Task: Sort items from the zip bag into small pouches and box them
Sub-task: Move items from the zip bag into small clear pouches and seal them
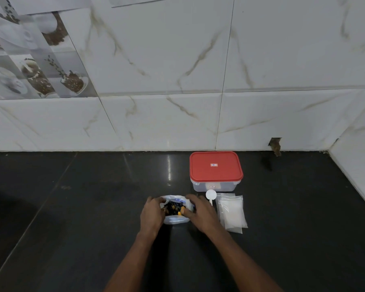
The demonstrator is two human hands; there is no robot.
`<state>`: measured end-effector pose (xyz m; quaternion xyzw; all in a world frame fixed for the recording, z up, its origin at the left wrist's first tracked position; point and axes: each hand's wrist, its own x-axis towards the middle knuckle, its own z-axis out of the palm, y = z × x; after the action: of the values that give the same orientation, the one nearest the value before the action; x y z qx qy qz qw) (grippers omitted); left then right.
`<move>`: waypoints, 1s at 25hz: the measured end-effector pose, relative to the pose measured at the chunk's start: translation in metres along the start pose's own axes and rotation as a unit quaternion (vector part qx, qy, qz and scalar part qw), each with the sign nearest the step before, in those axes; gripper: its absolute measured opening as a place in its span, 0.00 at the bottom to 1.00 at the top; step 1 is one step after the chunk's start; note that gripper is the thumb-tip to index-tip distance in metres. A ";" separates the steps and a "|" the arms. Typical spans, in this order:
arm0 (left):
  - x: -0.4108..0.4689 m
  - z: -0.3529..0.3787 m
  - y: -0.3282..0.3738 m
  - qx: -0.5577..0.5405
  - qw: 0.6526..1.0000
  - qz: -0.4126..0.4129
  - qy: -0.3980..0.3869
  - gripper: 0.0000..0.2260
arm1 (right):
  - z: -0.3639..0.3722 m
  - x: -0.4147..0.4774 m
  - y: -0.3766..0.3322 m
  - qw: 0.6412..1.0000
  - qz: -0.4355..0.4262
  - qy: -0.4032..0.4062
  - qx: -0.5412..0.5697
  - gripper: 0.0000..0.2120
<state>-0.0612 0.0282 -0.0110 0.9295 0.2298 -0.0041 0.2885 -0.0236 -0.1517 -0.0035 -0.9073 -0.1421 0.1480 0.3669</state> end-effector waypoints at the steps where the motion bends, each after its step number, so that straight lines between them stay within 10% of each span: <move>1: 0.000 -0.001 -0.001 -0.002 1.000 -0.004 0.001 0.22 | -0.003 -0.002 0.004 0.999 0.010 0.037 0.005 0.19; 5: -0.001 -0.004 -0.007 -0.012 1.000 -0.012 0.005 0.18 | -0.026 -0.017 0.040 0.954 0.104 0.256 -0.117 0.17; 13: -0.055 0.008 0.013 -0.073 0.976 0.076 0.189 0.14 | -0.015 -0.029 0.067 0.942 0.117 0.247 -0.195 0.16; 25: -0.054 0.016 0.035 -0.112 0.986 0.081 0.090 0.17 | -0.040 -0.023 0.086 0.936 0.236 0.247 -0.085 0.22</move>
<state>-0.0922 -0.0288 0.0015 0.9035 0.1773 0.1287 0.3684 -0.0169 -0.2447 -0.0332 -0.9503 0.1596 -0.0112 0.2669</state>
